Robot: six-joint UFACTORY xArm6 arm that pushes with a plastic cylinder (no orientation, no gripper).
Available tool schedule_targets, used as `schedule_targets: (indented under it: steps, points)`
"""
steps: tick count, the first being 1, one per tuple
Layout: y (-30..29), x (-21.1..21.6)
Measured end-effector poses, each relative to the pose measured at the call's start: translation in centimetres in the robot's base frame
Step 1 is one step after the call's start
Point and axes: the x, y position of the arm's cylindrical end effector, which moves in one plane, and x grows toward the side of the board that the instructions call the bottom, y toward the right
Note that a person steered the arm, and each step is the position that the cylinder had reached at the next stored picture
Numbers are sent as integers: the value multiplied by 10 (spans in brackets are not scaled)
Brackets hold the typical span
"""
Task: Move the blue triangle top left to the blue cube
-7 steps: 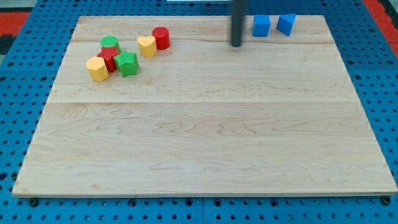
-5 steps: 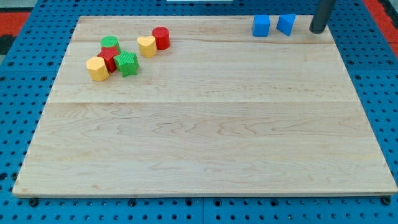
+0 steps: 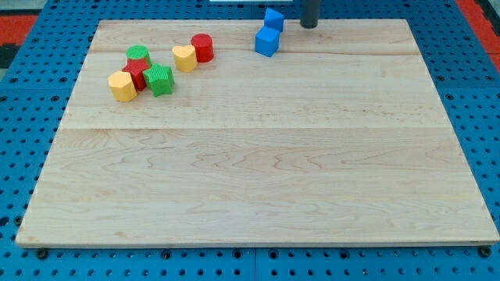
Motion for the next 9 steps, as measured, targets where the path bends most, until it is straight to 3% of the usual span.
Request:
schedule_targets:
  steps: [2, 4, 5, 6, 7, 8, 9]
  points:
    - [-93, 9]
    - [-62, 0]
    - [-103, 0]
    - [-155, 23]
    - [-208, 81]
    - [-221, 93]
    - [-232, 63]
